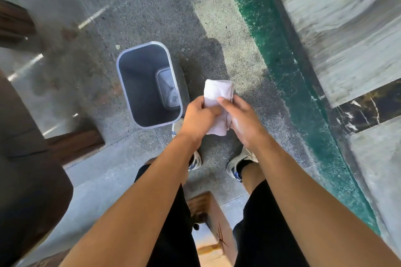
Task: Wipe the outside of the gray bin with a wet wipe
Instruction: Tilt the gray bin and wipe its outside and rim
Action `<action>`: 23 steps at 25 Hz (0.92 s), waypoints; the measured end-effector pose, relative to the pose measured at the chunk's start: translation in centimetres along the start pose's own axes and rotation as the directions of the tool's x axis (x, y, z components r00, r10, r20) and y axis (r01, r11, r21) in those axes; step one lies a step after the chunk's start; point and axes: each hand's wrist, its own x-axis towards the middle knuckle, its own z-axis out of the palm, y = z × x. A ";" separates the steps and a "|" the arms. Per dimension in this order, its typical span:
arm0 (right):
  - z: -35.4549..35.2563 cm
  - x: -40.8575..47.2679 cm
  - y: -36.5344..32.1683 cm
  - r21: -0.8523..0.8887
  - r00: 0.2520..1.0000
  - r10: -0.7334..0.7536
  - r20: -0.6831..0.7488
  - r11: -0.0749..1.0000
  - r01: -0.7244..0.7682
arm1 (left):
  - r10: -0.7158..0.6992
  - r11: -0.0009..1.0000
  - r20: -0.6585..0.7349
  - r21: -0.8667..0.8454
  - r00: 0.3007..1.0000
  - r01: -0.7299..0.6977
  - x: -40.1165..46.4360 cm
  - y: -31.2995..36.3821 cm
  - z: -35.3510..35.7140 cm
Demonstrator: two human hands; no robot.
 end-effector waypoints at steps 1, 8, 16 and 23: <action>-0.1 1.1 0.7 -0.002 1.000 -0.018 -0.018 1.000 0.018 | 0.009 1.000 -0.012 0.015 1.000 -0.008 1.0 -0.4 0.1; 1.1 7.2 3.3 -0.217 0.940 -0.189 -0.283 0.968 0.129 | 0.276 0.879 -0.059 0.420 0.959 -0.226 7.8 -3.8 -1.1; 0.5 10.3 0.5 -0.307 0.898 -0.309 -0.314 0.928 0.212 | 0.543 0.683 -0.303 0.702 0.783 -0.202 13.7 -3.0 -7.3; 1.5 9.2 0.6 -0.297 0.898 -0.325 -0.297 0.925 0.236 | 0.078 0.889 -0.185 0.459 0.980 0.016 17.4 -5.2 -9.4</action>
